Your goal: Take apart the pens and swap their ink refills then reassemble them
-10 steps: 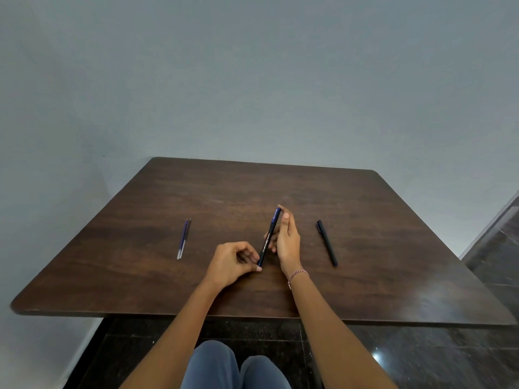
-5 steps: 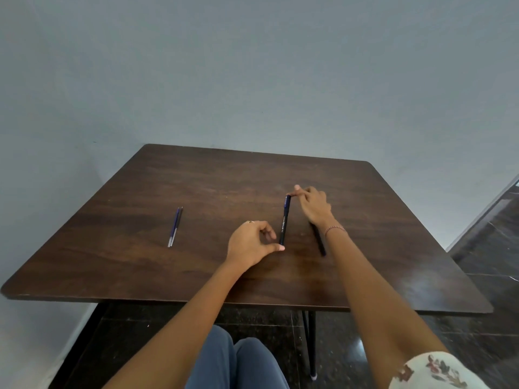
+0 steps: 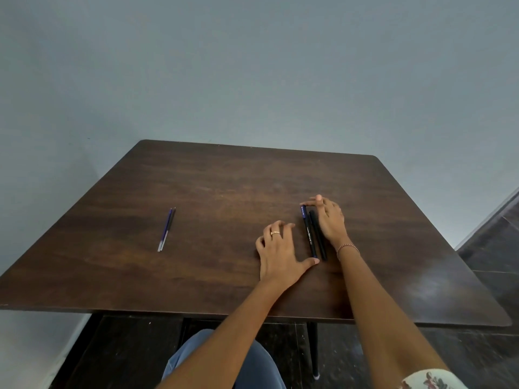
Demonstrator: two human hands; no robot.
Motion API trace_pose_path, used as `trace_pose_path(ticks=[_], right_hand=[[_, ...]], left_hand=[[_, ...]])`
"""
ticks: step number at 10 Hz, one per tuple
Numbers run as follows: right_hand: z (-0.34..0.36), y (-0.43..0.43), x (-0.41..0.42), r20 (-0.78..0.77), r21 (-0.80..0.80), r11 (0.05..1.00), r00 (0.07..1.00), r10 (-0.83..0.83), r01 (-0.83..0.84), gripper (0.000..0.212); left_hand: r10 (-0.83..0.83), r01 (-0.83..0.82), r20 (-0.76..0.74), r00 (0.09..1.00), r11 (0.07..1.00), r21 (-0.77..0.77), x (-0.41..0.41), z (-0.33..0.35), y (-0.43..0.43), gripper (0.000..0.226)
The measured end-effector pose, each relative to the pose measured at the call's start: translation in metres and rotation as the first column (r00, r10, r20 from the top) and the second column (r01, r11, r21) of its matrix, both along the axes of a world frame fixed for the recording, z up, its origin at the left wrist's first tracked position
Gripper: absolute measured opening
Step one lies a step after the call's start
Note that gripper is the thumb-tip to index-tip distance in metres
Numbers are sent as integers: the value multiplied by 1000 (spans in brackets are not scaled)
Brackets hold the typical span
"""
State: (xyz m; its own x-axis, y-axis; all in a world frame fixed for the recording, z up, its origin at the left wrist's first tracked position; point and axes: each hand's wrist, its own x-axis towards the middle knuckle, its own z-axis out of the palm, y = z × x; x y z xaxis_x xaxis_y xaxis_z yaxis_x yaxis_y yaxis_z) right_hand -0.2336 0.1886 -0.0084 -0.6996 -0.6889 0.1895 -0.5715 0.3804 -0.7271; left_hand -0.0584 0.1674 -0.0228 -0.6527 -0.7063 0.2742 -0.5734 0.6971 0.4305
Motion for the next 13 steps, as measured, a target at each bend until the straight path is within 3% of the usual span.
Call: trace_pose_path(ticks=[1,3,4,6,11,12,13], right_hand=[[-4,-1,-1,25,-30,1000,1000,-3,4,58],[-9,-2,-6,19,-79,997,1000,-8,9,56],[-12,-3,-7,0,-47,999,1000,20,-20,46],[-12,-2,-9,-100,2,998,993,56,-56,25],[-5,0,-4,-45,-6,1000,999,15,-15,24],[12,3,1,-98,-74,995,993,-70,63,25],[24,-3,15,-270,-117,986,952,-147,119,26]], left_hand=[[-50,49,14,999,999,22,-1,-2,-2,92],[-187,186,55,981,982,22,-5,-4,-1,71],[-241,240,33,970,970,37,-5,-4,-1,65],[-279,279,7,960,960,33,-5,-5,-1,67],[-297,299,-37,954,952,68,-2,-2,-1,76],[-268,281,-103,958,949,140,3,-2,-2,79],[-206,207,-20,978,978,25,10,-1,-19,72]])
